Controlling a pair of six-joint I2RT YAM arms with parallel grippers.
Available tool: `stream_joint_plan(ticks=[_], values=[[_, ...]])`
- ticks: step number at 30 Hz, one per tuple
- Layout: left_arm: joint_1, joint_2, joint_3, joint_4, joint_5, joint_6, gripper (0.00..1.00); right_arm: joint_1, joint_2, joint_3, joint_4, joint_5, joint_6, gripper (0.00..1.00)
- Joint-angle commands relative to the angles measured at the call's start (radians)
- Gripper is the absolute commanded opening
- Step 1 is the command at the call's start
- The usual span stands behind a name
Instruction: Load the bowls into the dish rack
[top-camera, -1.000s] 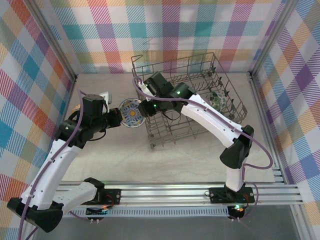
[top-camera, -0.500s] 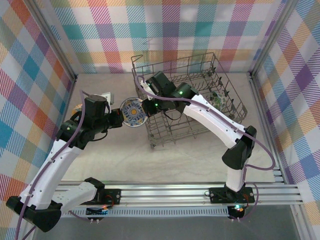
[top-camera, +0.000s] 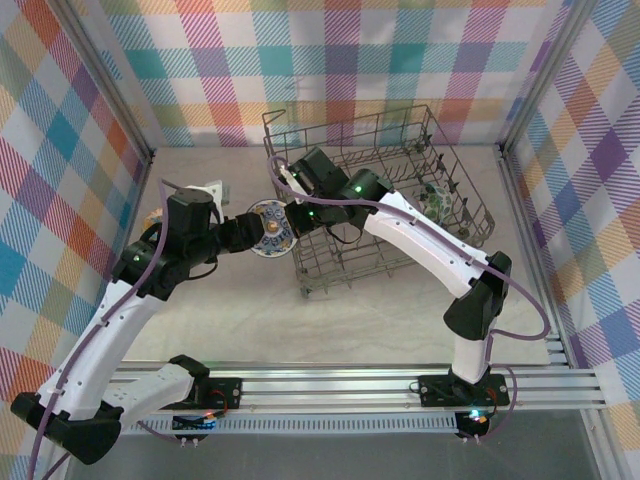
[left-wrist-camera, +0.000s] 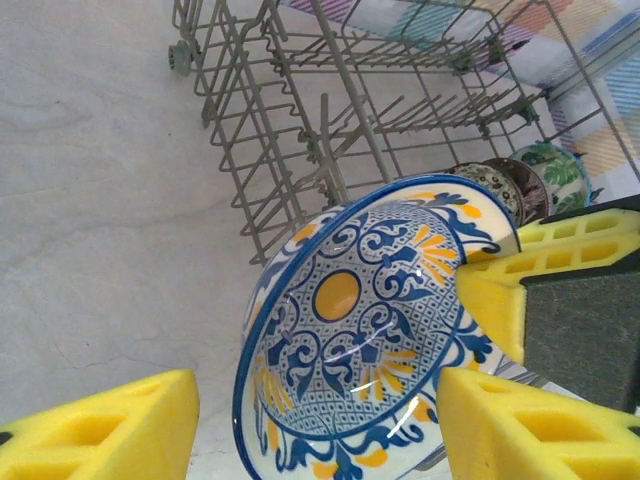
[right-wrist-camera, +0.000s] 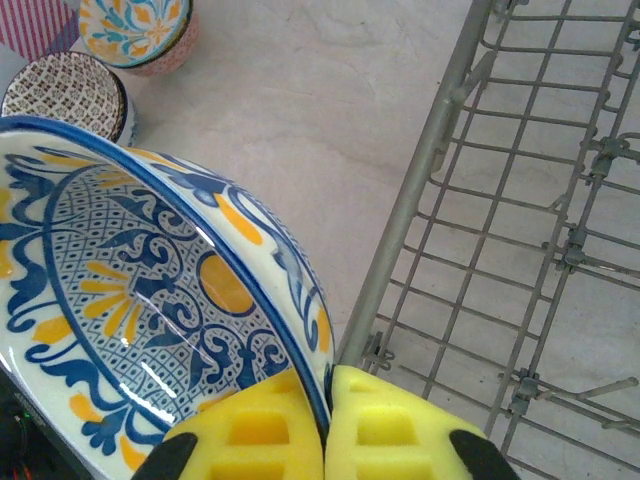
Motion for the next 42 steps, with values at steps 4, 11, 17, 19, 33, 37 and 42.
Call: stream_joint_plan(ticks=[4, 11, 17, 19, 33, 37, 42], values=[[-0.006, -0.044, 0.007, 0.023, -0.039, -0.004, 0.67, -0.028, -0.085, -0.029, 0.066, 0.106, 0.045, 0.0], [-0.005, -0.063, -0.015, 0.022, -0.057, -0.016, 0.68, -0.083, -0.145, -0.033, 0.077, 0.257, 0.099, 0.0], [-0.005, -0.044, -0.046, 0.038, -0.046, -0.02, 0.69, -0.152, -0.178, -0.052, -0.009, 0.58, 0.111, 0.0], [-0.006, -0.034, -0.06, 0.055, -0.042, -0.019, 0.69, -0.175, -0.183, -0.095, -0.025, 0.714, 0.122, 0.0], [-0.004, -0.002, -0.088, 0.065, -0.022, -0.008, 0.7, -0.196, -0.091, -0.193, -0.208, 0.903, 0.463, 0.0], [-0.006, -0.006, -0.105, 0.081, -0.014, -0.02, 0.7, -0.191, -0.047, -0.155, -0.335, 0.969, 0.576, 0.0], [-0.005, 0.006, -0.103, 0.094, 0.001, -0.028, 0.7, -0.177, 0.036, -0.061, -0.562, 1.04, 0.792, 0.0]])
